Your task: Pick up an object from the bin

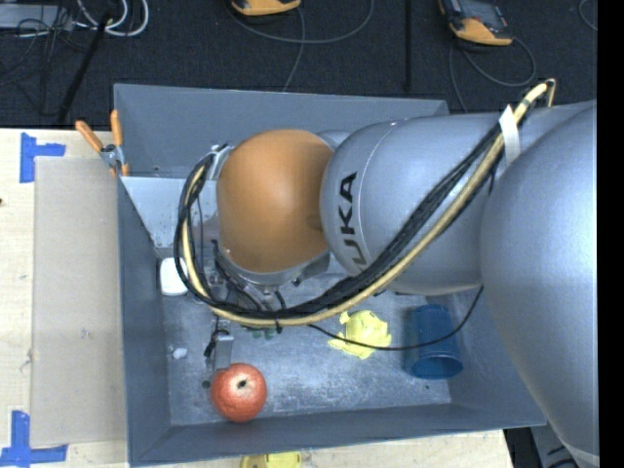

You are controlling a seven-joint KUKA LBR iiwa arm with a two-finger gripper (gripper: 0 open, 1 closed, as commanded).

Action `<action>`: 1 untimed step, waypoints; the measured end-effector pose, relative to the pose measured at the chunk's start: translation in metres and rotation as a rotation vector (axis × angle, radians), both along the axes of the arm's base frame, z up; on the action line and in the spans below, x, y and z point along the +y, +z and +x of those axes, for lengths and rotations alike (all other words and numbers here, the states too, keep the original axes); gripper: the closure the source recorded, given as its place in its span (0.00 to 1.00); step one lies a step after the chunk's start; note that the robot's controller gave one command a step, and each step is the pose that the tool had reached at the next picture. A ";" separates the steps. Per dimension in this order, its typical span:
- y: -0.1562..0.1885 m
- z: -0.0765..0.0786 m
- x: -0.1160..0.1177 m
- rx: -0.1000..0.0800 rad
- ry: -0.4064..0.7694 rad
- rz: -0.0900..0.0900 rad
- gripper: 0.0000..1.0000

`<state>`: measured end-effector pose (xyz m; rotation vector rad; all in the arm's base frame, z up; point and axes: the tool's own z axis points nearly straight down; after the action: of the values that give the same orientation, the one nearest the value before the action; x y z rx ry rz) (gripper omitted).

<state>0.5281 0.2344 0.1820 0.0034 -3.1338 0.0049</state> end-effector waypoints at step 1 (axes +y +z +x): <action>0.005 0.002 -0.001 -0.006 -0.004 0.003 0.00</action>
Offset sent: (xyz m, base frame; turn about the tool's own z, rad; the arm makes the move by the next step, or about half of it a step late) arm -0.0570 -0.0684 -0.1120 -0.3056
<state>0.5300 0.2335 0.1866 -0.0032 -3.1403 0.0007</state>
